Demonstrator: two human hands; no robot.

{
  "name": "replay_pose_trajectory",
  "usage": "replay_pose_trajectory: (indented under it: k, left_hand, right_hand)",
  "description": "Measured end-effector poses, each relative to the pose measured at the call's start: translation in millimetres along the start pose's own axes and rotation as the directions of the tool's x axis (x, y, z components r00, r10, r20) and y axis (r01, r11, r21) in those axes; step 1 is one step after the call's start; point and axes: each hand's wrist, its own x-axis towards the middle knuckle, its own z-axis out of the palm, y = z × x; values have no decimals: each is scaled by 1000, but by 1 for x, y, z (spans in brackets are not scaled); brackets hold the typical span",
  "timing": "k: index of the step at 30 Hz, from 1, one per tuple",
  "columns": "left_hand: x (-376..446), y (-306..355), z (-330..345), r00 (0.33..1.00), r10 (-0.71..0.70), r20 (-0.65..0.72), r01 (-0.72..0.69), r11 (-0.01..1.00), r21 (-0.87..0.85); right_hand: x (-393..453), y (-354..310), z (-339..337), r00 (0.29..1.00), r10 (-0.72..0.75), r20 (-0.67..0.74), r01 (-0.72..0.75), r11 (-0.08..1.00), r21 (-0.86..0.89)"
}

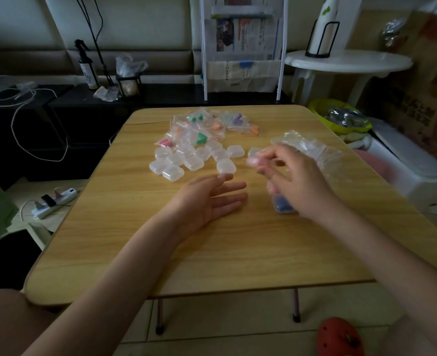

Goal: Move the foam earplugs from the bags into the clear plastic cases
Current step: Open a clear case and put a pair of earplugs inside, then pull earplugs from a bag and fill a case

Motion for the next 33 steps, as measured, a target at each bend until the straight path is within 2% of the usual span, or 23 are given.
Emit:
replay_pose_trajectory:
  k: [2, 4, 8, 13, 17, 21, 23, 25, 27, 30, 33]
  left_hand:
    - [-1, -1, 0, 997, 71, -30, -68, 994, 80]
    - [-2, -1, 2, 988, 139, -61, -126, 974, 186]
    - [0, -3, 3, 945, 306, -113, -227, 866, 445]
    - [5, -5, -6, 853, 509, -117, -282, 637, 717]
    - [6, -5, -13, 773, 626, -103, -270, 473, 839]
    - [5, 1, -26, 668, 743, -29, -171, 191, 967]
    - [7, 5, -35, 675, 738, 12, -97, 72, 993]
    - [9, 6, -44, 733, 680, 7, -20, 11, 1000]
    - [12, 6, -50, 783, 621, -33, 52, -13, 999]
    - [14, 4, -54, 824, 561, -75, 103, -17, 995]
    - [12, 3, -53, 796, 603, -52, 75, -13, 997]
  right_hand:
    - [-4, 10, -16, 993, 114, -12, -112, 985, 130]
    - [-9, 23, -34, 985, 168, -30, -159, 967, 201]
    - [-30, 43, -68, 974, 192, 125, -214, 956, 202]
    - [-64, 50, -76, 956, 237, 171, -248, 968, 47]
    - [-78, 55, -72, 952, 272, 141, -277, 961, 10]
    - [-83, 59, -71, 956, 255, 145, -260, 966, 14]
    - [-82, 58, -71, 964, 221, 145, -226, 974, 21]
    - [-76, 57, -71, 973, 193, 124, -196, 980, 18]
    - [-69, 54, -69, 980, 182, 75, -183, 983, 0]
    - [-54, 48, -61, 986, 165, 34, -163, 985, -50]
    - [-36, 40, -48, 989, 145, 39, -143, 988, -54]
